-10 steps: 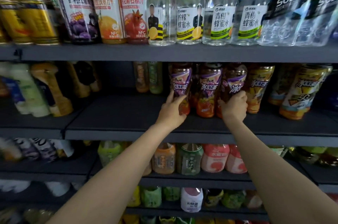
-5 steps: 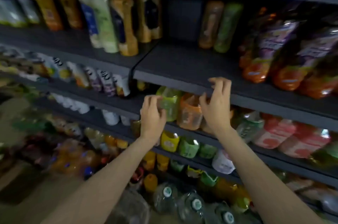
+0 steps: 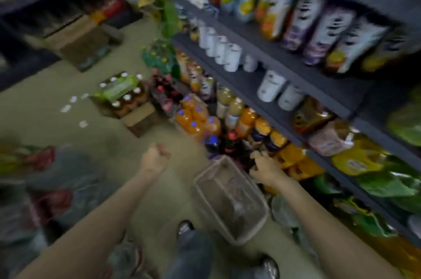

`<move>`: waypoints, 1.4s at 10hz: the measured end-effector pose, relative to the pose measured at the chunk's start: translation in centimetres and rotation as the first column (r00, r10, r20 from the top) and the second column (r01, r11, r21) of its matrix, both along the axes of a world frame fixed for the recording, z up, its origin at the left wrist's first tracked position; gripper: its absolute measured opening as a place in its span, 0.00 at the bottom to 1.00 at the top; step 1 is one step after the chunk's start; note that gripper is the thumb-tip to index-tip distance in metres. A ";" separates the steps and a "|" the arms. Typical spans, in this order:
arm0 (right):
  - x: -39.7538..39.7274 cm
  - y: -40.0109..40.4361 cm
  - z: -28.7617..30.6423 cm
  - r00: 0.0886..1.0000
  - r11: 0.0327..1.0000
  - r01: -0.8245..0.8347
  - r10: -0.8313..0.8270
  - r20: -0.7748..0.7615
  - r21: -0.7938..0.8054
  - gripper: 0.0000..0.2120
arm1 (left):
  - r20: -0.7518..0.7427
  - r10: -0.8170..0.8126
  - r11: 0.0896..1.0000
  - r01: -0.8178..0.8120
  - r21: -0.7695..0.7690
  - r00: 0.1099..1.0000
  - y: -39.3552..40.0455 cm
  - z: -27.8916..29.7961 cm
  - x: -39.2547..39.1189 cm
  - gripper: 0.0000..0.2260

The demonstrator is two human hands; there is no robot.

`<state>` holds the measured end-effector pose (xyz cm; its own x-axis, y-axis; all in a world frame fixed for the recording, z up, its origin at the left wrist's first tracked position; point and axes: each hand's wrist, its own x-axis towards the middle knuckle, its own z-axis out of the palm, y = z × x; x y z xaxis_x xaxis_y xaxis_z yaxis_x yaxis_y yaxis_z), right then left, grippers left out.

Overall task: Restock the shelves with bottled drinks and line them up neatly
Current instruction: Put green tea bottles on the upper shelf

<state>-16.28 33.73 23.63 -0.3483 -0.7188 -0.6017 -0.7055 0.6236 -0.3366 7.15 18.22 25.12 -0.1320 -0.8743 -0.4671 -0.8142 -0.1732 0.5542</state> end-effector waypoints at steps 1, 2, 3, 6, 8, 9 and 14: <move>4.1 -7.4 -0.2 0.998 0.998 -0.050 0.051 0.040 -0.034 0.20 | 0.023 0.047 0.999 -0.047 -0.004 0.999 -5.9 0.8 6.0 0.13; 7.6 -15.2 -0.5 0.988 0.988 -0.128 0.135 0.071 -0.091 0.22 | 0.068 0.113 0.993 -0.110 -0.039 0.991 -11.2 1.8 9.7 0.12; 10.0 -21.8 -0.3 0.981 0.977 -0.168 0.179 0.080 -0.133 0.21 | 0.069 0.153 0.987 -0.149 -0.060 0.986 -15.4 2.4 10.9 0.12; 11.6 -39.6 -3.0 0.981 0.985 -0.155 0.163 0.108 -0.079 0.23 | -0.024 0.120 0.990 -0.121 -0.076 0.992 -30.5 1.5 11.3 0.13; 11.9 -52.4 -8.2 0.979 1.000 0.016 -0.014 0.205 -0.008 0.23 | 0.172 0.049 0.995 -0.064 0.082 0.984 -44.4 -3.9 11.0 0.18; 13.1 -58.3 -11.9 0.946 0.980 0.195 -0.200 0.257 0.046 0.28 | 0.185 -0.023 0.995 0.005 0.097 0.982 -51.4 -7.6 10.5 0.22; 28.1 -73.3 -34.4 0.307 0.403 0.848 -0.903 0.300 0.344 0.50 | 0.296 -0.530 0.848 0.502 0.172 0.795 -65.7 -29.9 12.0 0.24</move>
<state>11.86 -39.58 -10.74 -0.4565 -0.0645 -0.8874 0.4579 0.8381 -0.2965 19.14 -47.52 -4.73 -0.3844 -0.6766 -0.6281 -0.9231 0.2918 0.2505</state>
